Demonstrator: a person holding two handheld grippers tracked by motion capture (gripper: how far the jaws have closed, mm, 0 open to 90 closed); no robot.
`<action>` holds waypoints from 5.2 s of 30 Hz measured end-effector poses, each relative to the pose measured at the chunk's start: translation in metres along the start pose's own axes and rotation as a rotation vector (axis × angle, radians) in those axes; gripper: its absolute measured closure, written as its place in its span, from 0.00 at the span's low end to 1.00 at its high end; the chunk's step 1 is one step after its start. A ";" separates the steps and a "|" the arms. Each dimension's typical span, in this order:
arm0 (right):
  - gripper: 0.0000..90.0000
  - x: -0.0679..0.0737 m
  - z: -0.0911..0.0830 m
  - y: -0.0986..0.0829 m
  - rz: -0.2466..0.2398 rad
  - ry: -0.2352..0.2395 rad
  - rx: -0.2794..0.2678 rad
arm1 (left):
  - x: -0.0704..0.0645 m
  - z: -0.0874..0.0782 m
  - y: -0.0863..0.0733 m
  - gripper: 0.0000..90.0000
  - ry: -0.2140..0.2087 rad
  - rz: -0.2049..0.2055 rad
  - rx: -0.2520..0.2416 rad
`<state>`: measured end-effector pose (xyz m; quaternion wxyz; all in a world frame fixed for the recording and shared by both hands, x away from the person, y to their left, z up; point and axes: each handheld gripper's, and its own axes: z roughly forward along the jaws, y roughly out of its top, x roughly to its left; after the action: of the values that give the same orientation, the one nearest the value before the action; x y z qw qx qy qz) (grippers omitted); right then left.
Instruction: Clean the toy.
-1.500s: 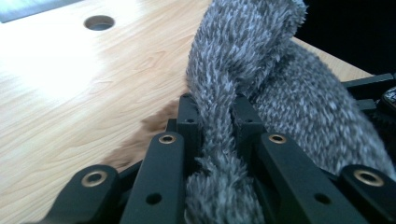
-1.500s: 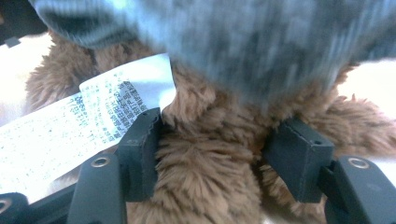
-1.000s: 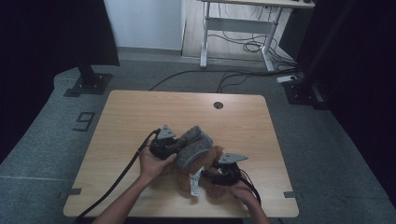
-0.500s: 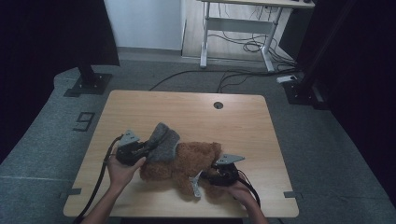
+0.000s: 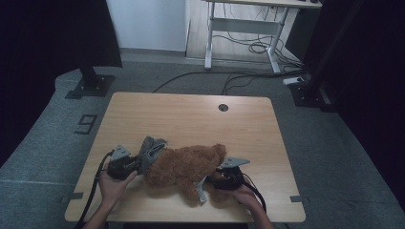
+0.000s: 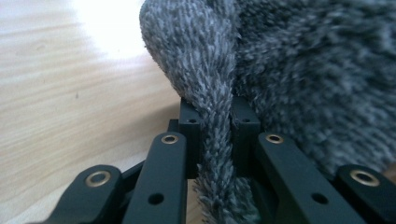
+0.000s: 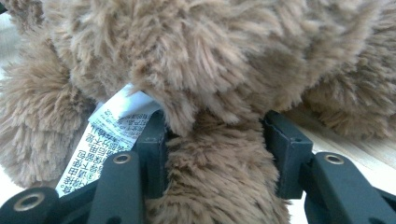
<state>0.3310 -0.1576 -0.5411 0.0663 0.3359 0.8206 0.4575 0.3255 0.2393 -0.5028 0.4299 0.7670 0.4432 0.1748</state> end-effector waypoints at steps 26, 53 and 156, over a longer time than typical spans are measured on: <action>0.48 -0.001 -0.001 0.000 -0.004 -0.002 0.003 | -0.078 0.042 0.087 0.87 -0.174 0.156 0.006; 0.19 0.004 -0.033 0.029 0.053 0.086 -0.133 | -0.073 0.032 0.037 0.88 -0.265 0.079 -0.077; 0.48 0.016 0.022 0.020 -0.187 -0.244 -0.203 | -0.074 0.088 0.104 0.88 -0.185 0.081 0.056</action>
<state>0.3376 -0.1252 -0.5342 0.2412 0.3030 0.7837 0.4856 0.3971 0.1087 -0.4597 0.4397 0.8089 0.3750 0.1079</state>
